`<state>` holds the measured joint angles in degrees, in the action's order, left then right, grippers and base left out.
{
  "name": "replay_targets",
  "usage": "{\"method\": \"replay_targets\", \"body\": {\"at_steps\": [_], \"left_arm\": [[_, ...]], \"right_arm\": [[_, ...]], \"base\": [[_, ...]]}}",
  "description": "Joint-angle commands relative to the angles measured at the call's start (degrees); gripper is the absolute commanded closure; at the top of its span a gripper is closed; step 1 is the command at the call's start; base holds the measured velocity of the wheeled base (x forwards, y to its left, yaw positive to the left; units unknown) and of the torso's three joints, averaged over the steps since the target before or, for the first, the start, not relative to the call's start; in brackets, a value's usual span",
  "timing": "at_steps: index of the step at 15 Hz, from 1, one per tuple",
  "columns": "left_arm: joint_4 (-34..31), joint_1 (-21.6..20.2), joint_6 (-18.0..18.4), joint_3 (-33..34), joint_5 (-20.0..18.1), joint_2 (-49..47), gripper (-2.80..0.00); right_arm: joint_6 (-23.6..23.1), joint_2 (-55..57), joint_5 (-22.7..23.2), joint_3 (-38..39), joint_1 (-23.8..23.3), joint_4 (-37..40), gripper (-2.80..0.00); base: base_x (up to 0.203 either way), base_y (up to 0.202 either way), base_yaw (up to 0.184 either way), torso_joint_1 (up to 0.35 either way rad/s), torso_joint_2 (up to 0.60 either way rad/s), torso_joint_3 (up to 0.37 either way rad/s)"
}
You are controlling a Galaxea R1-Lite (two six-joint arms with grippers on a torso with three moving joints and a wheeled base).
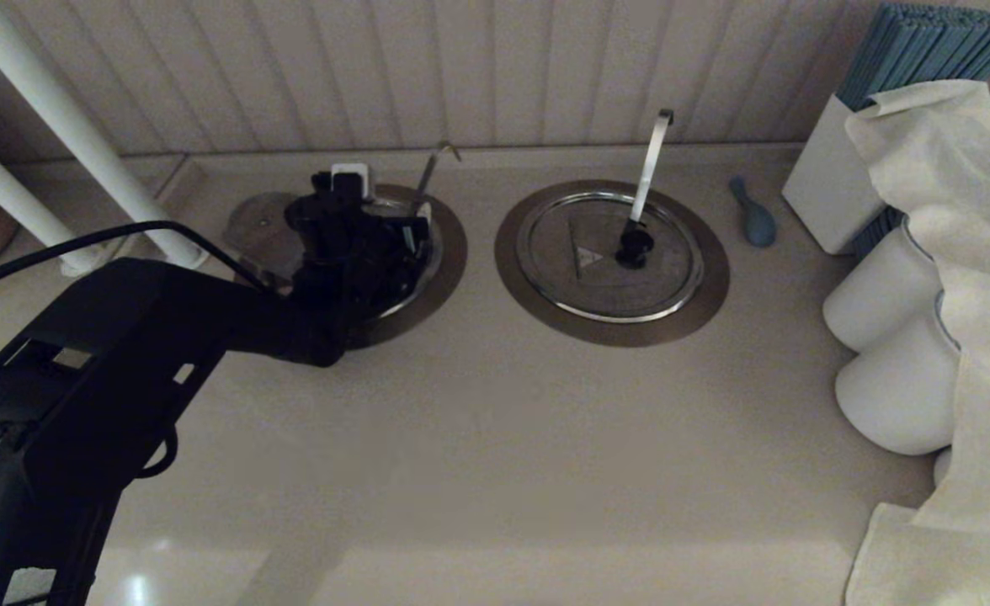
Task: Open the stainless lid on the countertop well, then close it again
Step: Stir with a spoon
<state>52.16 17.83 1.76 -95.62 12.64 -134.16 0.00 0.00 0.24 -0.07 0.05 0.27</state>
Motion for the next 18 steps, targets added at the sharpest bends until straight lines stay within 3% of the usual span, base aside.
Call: {"method": "replay_targets", "body": {"at_steps": [1, 5, 6, 14, 18], "left_arm": [[0.3, 0.0, 0.0, -1.1, 0.1, -1.0, -2.8], [0.3, 0.1, 0.1, -6.3, 2.7, -3.6, -2.8], [0.3, 0.0, 0.1, -6.9, 3.1, -3.9, 0.0], [2.5, 0.0, 0.2, -6.1, 3.7, -1.0, 0.0], [2.7, -0.3, 0.0, 1.3, 4.1, 5.3, 0.0]], "right_arm": [[0.0, 0.0, 0.0, 0.1, 0.0, 0.0, 0.0], [0.0, 0.1, 0.0, 0.0, 0.0, 0.0, 0.0], [0.0, 0.0, 0.0, 0.0, 0.0, 0.0, 0.0], [0.0, 0.0, 0.0, 0.0, 0.0, 0.0, 0.0], [0.0, 0.1, 0.0, 0.0, 0.0, 0.0, 0.0]], "base": [[0.0, 0.0, 0.0, 0.0, 0.0, 0.0], [0.0, 0.0, 0.0, 0.0, 0.0, 0.0], [0.0, 0.0, 0.0, 0.0, 0.0, 0.0], [0.0, 0.0, 0.0, 0.0, 0.0, 0.0], [0.0, 0.0, 0.0, 0.0, 0.0, 0.0]]}}
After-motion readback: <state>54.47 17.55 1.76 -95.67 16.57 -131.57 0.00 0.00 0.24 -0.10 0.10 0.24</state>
